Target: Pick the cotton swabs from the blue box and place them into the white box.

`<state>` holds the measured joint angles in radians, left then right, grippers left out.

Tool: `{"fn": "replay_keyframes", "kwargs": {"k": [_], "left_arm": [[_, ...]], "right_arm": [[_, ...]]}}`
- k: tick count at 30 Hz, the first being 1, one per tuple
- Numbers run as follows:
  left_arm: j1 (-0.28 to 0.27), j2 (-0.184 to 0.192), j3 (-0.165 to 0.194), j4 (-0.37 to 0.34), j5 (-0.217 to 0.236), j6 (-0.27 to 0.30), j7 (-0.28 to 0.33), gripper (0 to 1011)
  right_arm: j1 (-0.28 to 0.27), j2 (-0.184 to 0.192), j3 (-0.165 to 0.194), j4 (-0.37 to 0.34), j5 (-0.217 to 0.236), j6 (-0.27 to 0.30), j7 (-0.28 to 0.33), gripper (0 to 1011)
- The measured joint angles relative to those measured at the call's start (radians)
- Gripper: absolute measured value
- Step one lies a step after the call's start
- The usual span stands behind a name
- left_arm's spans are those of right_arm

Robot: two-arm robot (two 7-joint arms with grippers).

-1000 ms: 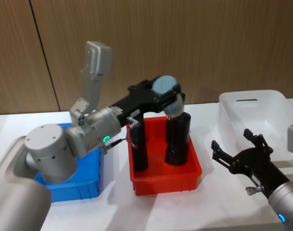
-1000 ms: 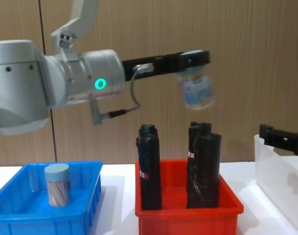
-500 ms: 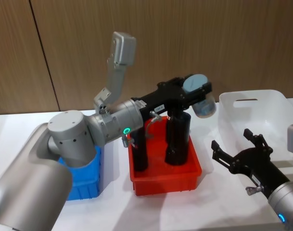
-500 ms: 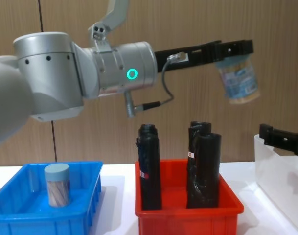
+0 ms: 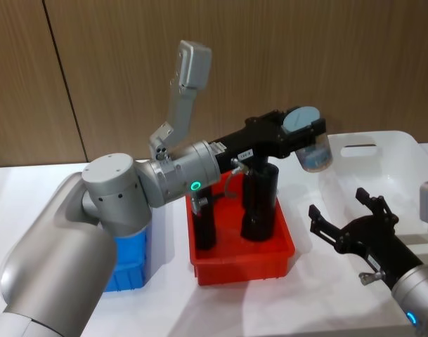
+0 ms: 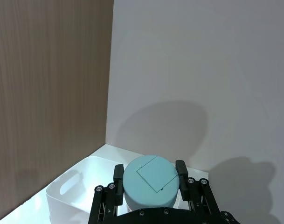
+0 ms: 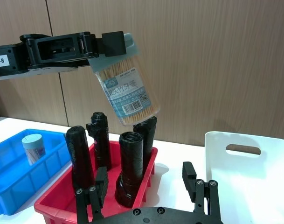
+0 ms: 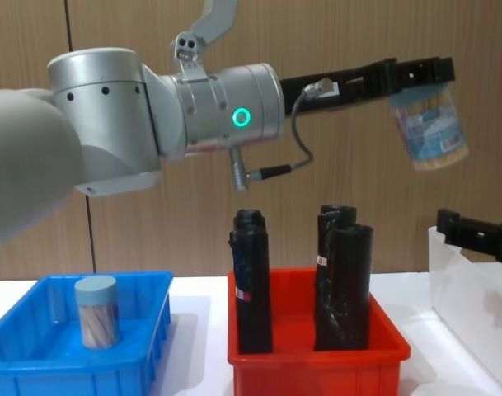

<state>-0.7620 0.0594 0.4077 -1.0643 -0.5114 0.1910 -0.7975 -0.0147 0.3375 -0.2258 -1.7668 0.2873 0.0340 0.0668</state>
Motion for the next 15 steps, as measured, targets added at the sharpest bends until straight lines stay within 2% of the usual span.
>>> {"fn": "replay_keyframes", "kwargs": {"k": [10,15], "left_arm": [[-0.009,-0.006,0.003,0.013,-0.003,0.002,-0.013,670],[-0.012,-0.008,0.004,0.016,-0.004,0.002,-0.016,670]], "right_arm": [[0.000,0.000,0.000,0.000,-0.001,0.000,0.000,1002],[0.002,-0.001,0.000,-0.001,-0.021,0.003,-0.002,1002]]}}
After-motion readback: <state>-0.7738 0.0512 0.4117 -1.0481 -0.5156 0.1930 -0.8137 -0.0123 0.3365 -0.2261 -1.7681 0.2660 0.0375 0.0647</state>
